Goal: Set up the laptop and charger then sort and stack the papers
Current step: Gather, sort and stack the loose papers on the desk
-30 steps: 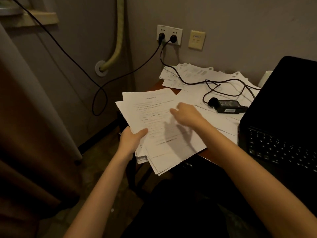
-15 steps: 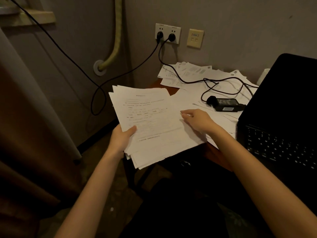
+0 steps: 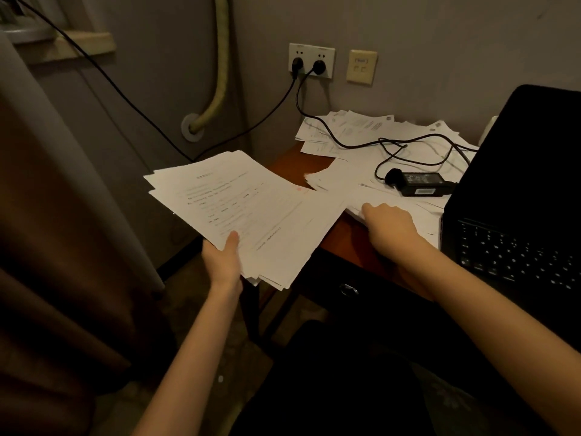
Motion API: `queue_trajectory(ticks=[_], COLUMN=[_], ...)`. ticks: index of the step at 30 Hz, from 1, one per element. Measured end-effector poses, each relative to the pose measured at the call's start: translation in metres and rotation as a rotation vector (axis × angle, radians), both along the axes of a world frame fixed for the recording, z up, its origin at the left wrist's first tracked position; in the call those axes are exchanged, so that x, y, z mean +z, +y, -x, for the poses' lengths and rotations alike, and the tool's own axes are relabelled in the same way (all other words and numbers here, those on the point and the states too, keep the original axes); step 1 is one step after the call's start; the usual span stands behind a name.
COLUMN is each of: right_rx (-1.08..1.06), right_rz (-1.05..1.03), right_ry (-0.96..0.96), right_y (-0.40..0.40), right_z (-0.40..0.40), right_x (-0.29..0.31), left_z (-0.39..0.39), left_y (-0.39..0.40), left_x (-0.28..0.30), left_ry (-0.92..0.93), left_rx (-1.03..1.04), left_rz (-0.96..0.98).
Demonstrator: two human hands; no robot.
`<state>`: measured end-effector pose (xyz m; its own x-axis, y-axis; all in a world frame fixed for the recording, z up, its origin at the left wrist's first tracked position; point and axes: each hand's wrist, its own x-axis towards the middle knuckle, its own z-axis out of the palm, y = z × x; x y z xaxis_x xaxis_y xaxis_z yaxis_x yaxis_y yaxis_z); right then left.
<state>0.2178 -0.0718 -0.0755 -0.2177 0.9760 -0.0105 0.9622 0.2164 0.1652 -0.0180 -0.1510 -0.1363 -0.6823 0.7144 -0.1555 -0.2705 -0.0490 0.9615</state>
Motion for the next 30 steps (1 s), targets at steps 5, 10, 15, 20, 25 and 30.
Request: queue_trajectory(ticks=[5, 10, 15, 20, 25, 30], right_rx=[-0.140, -0.184, -0.196, -0.011, 0.203, 0.178], right_rz=[0.006, -0.114, -0.260, -0.316, -0.153, 0.118], right_ry=[-0.088, -0.059, 0.023, 0.010, 0.109, 0.313], right_y=[0.004, 0.012, 0.011, -0.017, -0.054, -0.066], right_z=[-0.008, -0.015, -0.012, 0.044, 0.118, 0.137], right_x=[0.003, 0.024, 0.066, 0.093, 0.060, 0.030], left_z=[-0.006, -0.011, -0.020, -0.030, -0.029, -0.021], left_y=[-0.004, -0.005, -0.004, -0.004, -0.008, -0.012], left_x=[0.000, 0.002, 0.003, 0.003, 0.003, 0.010], left_ry=[0.006, 0.038, 0.073, 0.087, 0.124, 0.003], left_rx=[-0.008, -0.068, -0.140, -0.166, -0.158, -0.195], left_rz=[0.010, 0.019, 0.015, 0.035, 0.029, 0.050])
